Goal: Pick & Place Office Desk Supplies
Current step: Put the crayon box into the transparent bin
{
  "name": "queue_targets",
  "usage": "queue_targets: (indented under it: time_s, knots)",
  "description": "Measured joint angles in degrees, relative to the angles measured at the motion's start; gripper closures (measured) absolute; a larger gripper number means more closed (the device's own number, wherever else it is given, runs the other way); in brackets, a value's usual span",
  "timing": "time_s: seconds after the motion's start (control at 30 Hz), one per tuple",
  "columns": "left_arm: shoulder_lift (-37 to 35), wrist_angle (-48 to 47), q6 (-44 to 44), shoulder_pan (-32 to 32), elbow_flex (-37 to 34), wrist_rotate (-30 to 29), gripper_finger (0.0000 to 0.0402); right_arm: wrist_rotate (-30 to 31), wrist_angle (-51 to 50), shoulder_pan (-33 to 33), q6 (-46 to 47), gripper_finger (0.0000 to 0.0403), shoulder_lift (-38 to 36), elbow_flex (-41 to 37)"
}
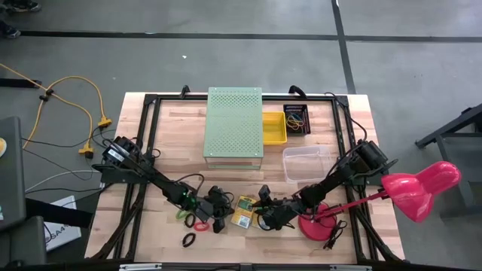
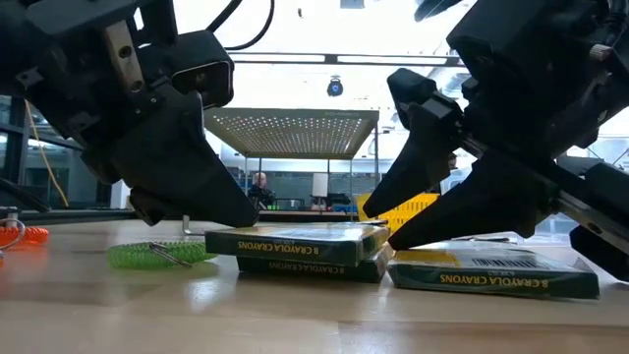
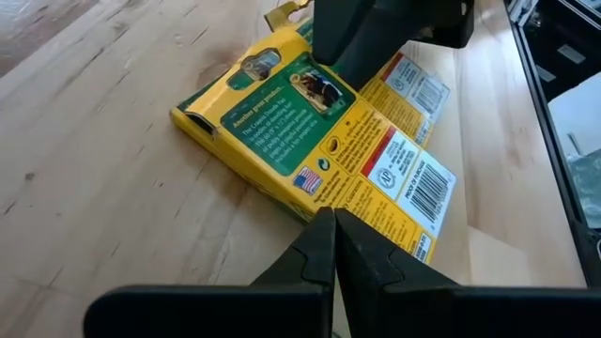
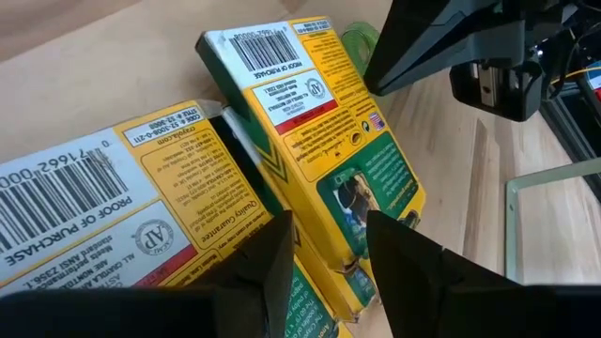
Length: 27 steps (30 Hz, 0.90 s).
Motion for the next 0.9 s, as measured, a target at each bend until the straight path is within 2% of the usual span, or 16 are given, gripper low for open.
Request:
queue_targets:
  time_s: [0.9]
  knots:
    - [0.0, -1.29, 0.04, 0.79, -0.02, -0.41, 0.0401, -0.07, -0.11, 0.07, -1.03, 0.0276, -0.02, -0.02]
